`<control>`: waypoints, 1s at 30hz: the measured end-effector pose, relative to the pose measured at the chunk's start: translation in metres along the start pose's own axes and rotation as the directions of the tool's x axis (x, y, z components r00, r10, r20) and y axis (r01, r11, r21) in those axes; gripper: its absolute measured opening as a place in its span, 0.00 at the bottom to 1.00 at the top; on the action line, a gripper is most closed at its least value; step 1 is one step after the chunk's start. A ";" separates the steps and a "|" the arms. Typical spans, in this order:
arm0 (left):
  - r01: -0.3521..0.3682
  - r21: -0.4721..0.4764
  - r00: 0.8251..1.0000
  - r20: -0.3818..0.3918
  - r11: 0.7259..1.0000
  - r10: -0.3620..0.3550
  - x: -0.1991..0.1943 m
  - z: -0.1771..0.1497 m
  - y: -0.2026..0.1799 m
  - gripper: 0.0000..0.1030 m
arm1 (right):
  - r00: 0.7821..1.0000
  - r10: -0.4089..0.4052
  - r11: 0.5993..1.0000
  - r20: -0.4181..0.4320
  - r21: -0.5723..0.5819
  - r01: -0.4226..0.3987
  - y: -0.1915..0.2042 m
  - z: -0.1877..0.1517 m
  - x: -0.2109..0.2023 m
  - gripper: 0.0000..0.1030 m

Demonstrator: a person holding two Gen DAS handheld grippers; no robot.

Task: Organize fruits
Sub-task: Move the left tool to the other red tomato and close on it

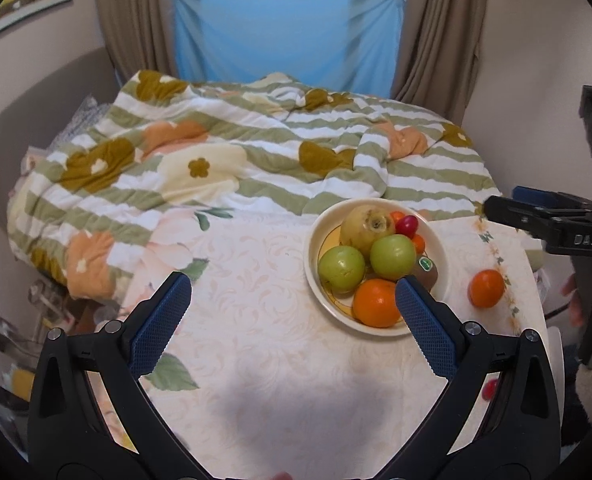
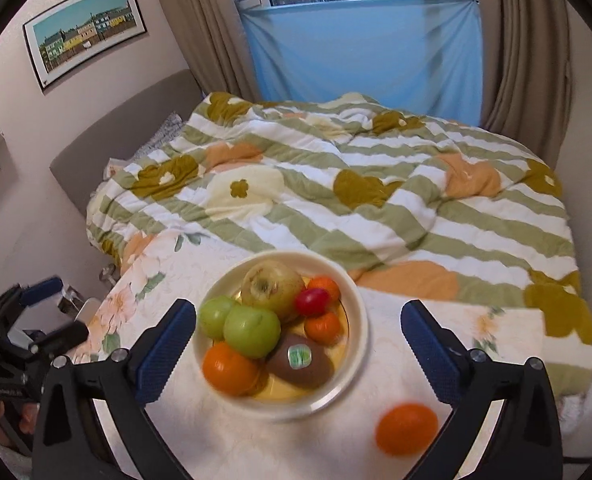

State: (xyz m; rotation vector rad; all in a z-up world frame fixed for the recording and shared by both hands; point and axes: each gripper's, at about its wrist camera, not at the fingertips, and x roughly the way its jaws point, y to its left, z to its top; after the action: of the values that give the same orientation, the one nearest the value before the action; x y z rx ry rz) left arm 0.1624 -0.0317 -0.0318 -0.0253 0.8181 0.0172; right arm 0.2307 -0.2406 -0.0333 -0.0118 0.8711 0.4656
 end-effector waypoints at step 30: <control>0.144 0.088 0.988 -0.059 0.986 -0.139 -0.034 -0.039 -0.129 1.00 | 0.991 -0.132 0.989 0.003 -0.065 0.132 -0.076 -0.071 -0.085 0.99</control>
State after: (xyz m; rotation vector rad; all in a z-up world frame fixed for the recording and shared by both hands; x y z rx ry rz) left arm 0.1140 -0.1621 -0.0321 0.0029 0.8676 -0.1563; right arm 0.1622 -0.3558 -0.0303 -0.1288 0.8504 0.3700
